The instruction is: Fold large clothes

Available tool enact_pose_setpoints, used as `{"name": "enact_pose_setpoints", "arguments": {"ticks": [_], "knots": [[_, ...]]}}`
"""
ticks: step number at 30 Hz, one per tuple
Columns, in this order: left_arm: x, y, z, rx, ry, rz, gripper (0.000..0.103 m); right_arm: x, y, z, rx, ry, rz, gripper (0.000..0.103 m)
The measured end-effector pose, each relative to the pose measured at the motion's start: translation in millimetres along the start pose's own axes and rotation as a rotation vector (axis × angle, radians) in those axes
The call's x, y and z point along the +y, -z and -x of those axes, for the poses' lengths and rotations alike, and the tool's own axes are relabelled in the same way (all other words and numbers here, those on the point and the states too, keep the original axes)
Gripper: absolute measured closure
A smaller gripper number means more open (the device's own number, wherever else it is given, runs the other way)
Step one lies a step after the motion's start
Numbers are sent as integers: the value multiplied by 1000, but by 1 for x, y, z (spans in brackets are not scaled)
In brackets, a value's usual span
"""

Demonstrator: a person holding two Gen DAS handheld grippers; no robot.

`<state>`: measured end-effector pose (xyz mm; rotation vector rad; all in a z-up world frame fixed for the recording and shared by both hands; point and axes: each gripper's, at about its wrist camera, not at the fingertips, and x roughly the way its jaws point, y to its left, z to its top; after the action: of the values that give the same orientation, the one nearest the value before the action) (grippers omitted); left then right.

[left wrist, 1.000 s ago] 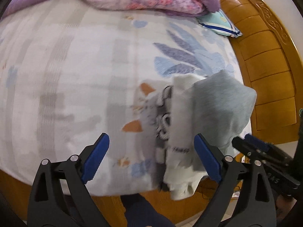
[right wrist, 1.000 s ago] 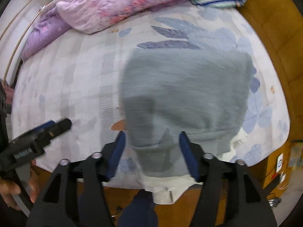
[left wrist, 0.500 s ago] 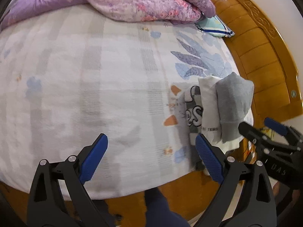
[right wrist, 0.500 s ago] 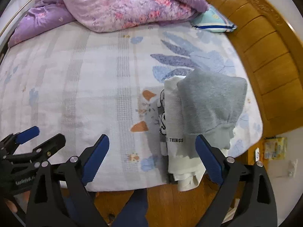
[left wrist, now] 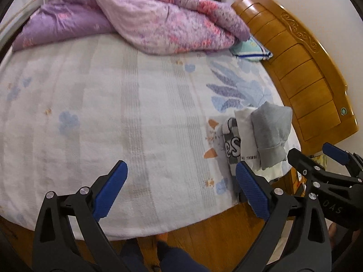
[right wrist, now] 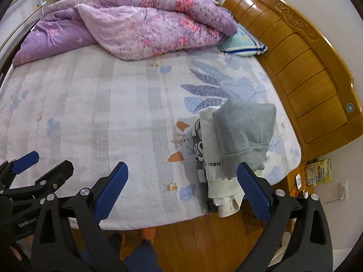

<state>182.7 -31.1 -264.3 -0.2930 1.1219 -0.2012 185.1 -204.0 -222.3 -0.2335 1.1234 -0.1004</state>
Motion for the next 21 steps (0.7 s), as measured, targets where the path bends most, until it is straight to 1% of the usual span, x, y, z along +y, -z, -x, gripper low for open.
{"name": "enact_pose_setpoints", "arguments": {"ticks": [9, 11, 13, 16, 21], "knots": [[-32, 7, 72, -168, -92, -29, 7, -22, 9, 47, -110, -44, 7, 9], [-43, 11, 88, -186, -116, -27, 6, -30, 12, 60, -135, -55, 15, 9], [-49, 16, 103, -219, -119, -18, 5, -39, 15, 73, -160, -83, 21, 9], [-62, 24, 122, -252, -144, -30, 5, -50, 22, 89, -187, -101, 18, 8], [-77, 37, 148, -287, -165, -27, 5, -58, 34, 114, -235, -102, 25, 8]]}}
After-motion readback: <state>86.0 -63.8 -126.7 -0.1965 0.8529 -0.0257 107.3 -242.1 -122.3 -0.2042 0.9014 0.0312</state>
